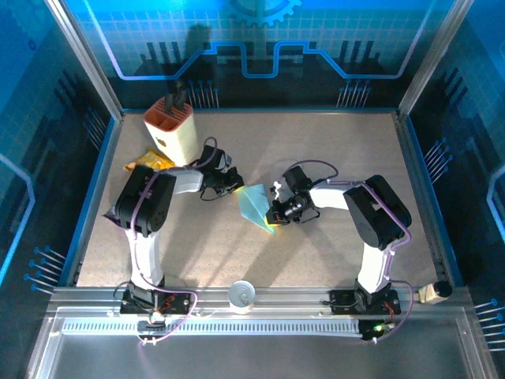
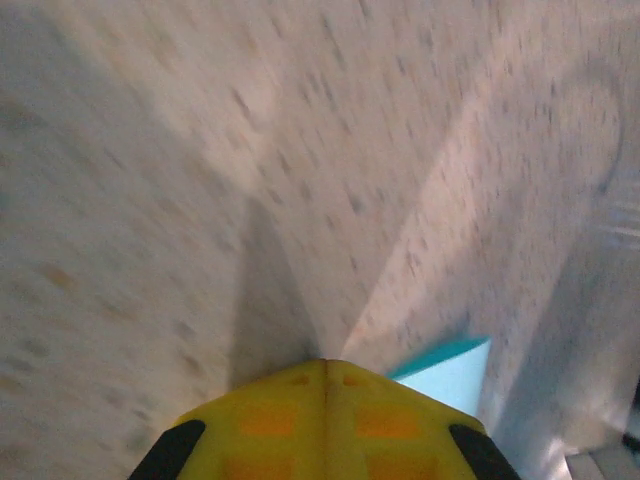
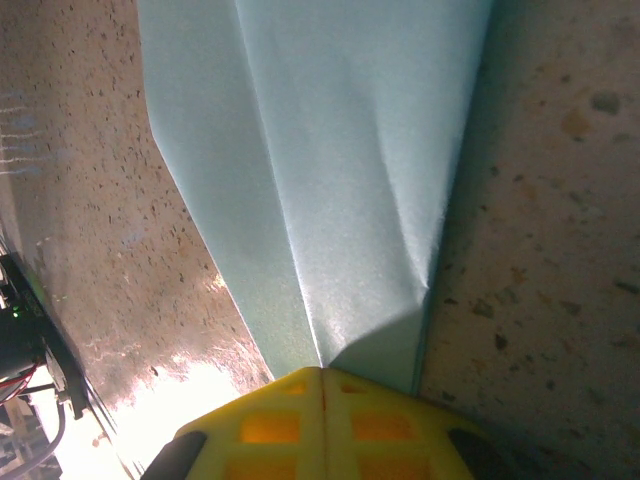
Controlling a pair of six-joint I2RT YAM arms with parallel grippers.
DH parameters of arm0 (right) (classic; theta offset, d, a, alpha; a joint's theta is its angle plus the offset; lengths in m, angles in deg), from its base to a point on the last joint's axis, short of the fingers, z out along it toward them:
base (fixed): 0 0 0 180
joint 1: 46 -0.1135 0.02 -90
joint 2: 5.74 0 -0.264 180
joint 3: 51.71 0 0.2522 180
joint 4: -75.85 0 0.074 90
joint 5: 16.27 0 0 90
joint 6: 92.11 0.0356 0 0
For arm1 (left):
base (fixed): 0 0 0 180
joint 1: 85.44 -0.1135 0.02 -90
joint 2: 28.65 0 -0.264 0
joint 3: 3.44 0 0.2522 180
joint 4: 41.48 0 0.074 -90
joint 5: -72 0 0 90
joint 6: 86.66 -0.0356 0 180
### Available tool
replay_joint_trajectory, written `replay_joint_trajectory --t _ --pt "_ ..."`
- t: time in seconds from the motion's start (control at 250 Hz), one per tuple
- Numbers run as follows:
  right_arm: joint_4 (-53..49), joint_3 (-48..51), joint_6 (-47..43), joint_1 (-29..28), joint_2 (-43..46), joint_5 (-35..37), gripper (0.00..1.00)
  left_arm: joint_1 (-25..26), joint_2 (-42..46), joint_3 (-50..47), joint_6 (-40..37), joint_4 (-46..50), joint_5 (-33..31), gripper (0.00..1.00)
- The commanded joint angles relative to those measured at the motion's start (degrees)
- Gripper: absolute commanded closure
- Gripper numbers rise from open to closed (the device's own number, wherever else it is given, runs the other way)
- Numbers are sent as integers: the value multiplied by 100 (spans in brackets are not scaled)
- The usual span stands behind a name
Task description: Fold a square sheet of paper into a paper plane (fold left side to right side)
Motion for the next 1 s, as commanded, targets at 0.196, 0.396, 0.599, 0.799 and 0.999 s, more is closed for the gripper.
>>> replay_joint_trajectory --t 0.196,0.396,0.599,0.799,0.999 --pt "-1175 435 -46 -190 -524 1398 100 -279 412 -159 -277 155 -534 93" --pt "-1167 437 -24 -195 -513 1410 100 70 1333 -796 -246 49 -326 93" --pt "-1156 435 -8 -203 -515 1405 100 710 1368 -961 -74 -75 -210 93" --pt "-1166 432 -11 -203 -518 1424 100 1090 756 -470 -177 62 -135 93" --pt "-1140 439 14 -255 -463 1390 100 1137 348 -238 -276 233 -328 93"
